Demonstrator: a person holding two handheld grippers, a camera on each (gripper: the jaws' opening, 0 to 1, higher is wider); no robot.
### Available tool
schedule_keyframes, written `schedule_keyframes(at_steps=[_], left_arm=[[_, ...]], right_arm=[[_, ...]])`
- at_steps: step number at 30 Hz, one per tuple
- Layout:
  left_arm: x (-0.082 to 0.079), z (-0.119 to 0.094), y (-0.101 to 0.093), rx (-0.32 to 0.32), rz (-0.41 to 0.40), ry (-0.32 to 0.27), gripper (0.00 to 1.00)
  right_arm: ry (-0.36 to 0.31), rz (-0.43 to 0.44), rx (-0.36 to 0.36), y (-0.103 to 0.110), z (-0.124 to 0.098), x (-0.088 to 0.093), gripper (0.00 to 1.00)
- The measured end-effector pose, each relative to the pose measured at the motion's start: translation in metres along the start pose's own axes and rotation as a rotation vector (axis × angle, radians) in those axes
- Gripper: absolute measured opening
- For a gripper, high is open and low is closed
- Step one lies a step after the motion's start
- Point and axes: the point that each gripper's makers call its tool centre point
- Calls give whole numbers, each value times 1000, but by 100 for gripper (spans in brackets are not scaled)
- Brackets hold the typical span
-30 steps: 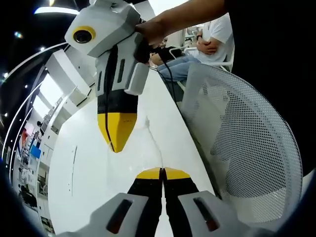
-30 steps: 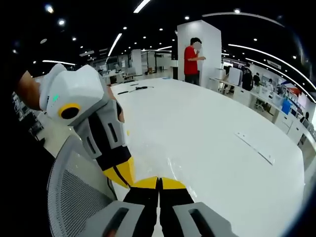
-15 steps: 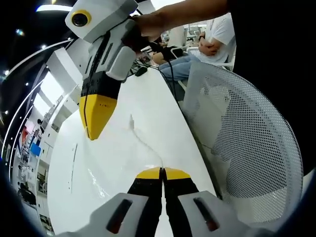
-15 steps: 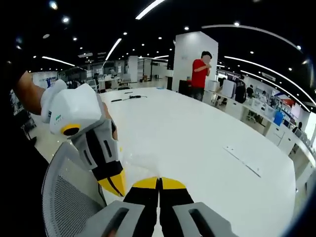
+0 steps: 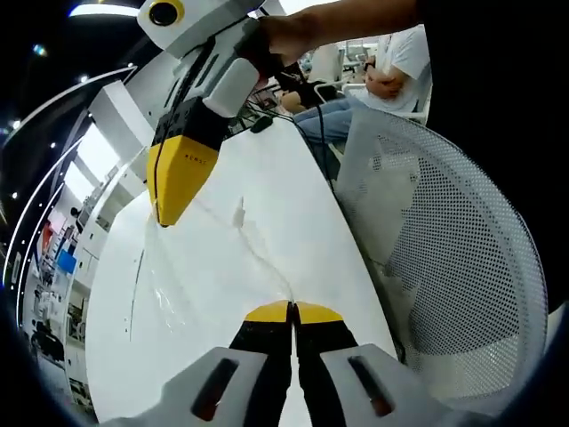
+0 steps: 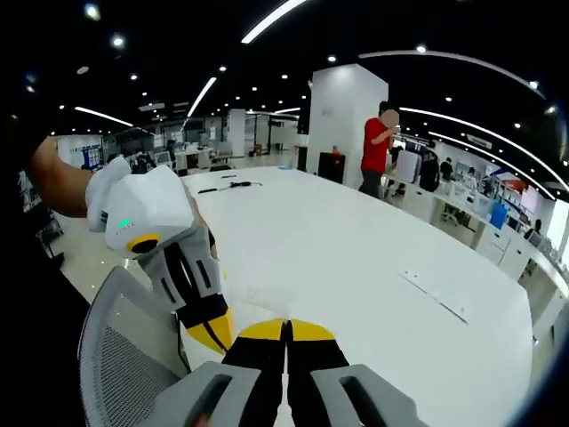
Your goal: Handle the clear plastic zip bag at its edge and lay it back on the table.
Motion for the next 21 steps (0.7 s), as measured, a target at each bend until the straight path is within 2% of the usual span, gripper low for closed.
schedule_keyframes(at_steps=[8, 13, 21], left_arm=[[1, -4, 6, -23, -6, -2, 0], [-3, -9, 14, -44, -35, -43, 0], [-23, -18, 17, -54, -65, -129, 0]], right_arm=[[-14, -10, 5, -1, 0, -3, 0], [-18, -16, 8, -4, 0, -4, 0], [5, -22, 25, -7, 4, 3, 0]])
Point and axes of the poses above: the point that each gripper's makers call its tool centre point, and the gripper's own axes: z roughly forward along the fingers, y roughly to its left, x roughly out of its underside, and after that the axes turned 5 degrees about -z, right-handed
